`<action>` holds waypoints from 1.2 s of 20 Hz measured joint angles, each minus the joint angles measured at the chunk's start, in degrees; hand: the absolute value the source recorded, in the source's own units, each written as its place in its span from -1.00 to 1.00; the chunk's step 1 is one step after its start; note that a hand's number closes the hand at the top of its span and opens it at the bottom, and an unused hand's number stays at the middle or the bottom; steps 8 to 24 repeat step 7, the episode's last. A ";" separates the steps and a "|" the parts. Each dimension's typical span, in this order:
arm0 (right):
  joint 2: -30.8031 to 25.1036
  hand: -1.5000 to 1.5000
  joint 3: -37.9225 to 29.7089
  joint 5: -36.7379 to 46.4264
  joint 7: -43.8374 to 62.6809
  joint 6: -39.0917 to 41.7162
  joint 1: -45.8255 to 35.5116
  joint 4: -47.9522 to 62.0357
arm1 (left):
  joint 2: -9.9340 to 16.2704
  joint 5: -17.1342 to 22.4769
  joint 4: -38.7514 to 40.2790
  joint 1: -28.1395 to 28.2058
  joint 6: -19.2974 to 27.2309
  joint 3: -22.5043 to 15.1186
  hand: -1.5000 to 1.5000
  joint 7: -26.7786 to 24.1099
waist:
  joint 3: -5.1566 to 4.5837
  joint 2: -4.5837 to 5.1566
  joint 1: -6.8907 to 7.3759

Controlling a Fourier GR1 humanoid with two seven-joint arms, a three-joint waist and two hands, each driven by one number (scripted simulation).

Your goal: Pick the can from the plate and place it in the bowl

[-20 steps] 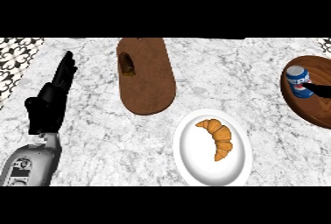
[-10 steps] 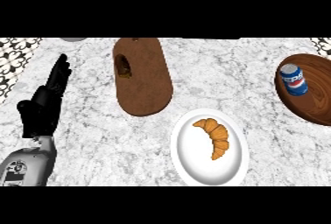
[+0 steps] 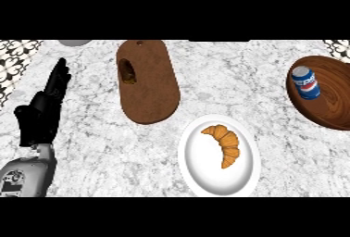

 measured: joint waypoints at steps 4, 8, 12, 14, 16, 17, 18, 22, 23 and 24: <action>0.36 -1.00 0.41 -0.70 -1.62 0.42 2.84 -0.79 | -1.32 -0.93 -0.41 0.13 0.65 -1.10 0.00 0.59 | 0.01 -0.04 -0.05; 0.51 -1.00 0.71 -1.41 -2.31 0.81 4.77 -1.41 | -1.22 -0.82 -0.36 0.99 0.33 -0.78 0.00 -0.35 | 0.01 -0.10 -0.10; 0.51 -1.00 0.71 -1.41 -2.31 0.81 4.77 -1.41 | -1.22 -0.82 -0.36 0.99 0.33 -0.78 0.00 -0.35 | 0.01 -0.10 -0.10; 0.51 -1.00 0.71 -1.41 -2.31 0.81 4.77 -1.41 | -1.22 -0.82 -0.36 0.99 0.33 -0.78 0.00 -0.35 | 0.01 -0.10 -0.10; 0.51 -1.00 0.71 -1.41 -2.31 0.81 4.77 -1.41 | -1.22 -0.82 -0.36 0.99 0.33 -0.78 0.00 -0.35 | 0.01 -0.10 -0.10; 0.51 -1.00 0.71 -1.41 -2.31 0.81 4.77 -1.41 | -1.22 -0.82 -0.36 0.99 0.33 -0.78 0.00 -0.35 | 0.01 -0.10 -0.10; 0.51 -1.00 0.71 -1.41 -2.31 0.81 4.77 -1.41 | -1.22 -0.82 -0.36 0.99 0.33 -0.78 0.00 -0.35 | 0.01 -0.10 -0.10; 0.51 -1.00 0.71 -1.41 -2.31 0.81 4.77 -1.41 | -1.22 -0.82 -0.36 0.99 0.33 -0.78 0.00 -0.35 | 0.01 -0.10 -0.10; 0.51 -1.00 0.71 -1.41 -2.31 0.81 4.77 -1.41 | -1.22 -0.82 -0.36 0.99 0.33 -0.78 0.00 -0.35 | 0.01 -0.10 -0.10; 0.51 -1.00 0.71 -1.41 -2.31 0.81 4.77 -1.41 | -1.22 -0.82 -0.36 0.99 0.33 -0.78 0.00 -0.35 | 0.01 -0.10 -0.10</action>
